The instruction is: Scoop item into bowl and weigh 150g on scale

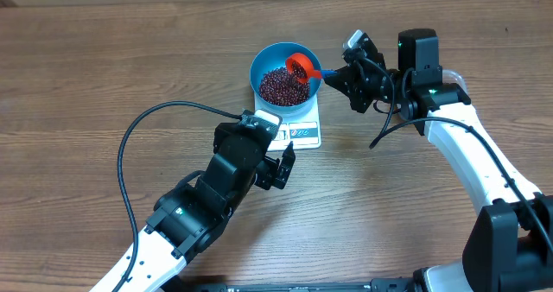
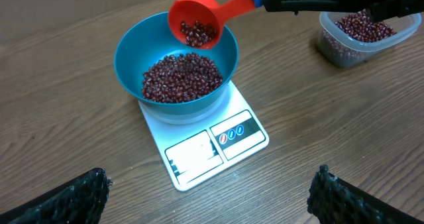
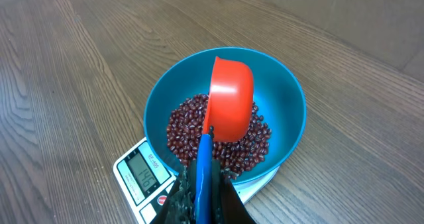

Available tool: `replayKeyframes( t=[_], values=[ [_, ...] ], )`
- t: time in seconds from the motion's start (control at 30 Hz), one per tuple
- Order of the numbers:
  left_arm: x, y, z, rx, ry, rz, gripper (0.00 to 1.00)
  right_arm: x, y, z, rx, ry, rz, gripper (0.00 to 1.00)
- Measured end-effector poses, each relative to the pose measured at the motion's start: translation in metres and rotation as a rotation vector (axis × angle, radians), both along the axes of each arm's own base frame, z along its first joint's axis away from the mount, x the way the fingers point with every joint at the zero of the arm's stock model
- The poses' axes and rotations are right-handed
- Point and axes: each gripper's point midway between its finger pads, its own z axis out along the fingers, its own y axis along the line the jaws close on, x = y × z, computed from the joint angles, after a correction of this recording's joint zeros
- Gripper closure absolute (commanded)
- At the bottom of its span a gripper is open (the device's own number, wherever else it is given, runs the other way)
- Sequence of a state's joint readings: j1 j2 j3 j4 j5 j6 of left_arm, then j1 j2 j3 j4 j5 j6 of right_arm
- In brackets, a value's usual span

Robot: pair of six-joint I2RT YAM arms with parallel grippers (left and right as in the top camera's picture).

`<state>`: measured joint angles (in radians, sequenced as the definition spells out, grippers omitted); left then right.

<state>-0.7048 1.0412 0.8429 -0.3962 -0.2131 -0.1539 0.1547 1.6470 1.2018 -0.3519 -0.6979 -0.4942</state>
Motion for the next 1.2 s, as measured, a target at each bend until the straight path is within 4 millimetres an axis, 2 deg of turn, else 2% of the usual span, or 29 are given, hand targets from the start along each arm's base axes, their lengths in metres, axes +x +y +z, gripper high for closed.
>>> replayKeyframes(
  t=[1.2],
  values=[
    [0.0007,-0.0006,0.0014,-0.004,-0.005,0.000,0.00,0.0006,-0.0006,-0.0006,-0.030,-0.042,0.024,0.96]
  ],
)
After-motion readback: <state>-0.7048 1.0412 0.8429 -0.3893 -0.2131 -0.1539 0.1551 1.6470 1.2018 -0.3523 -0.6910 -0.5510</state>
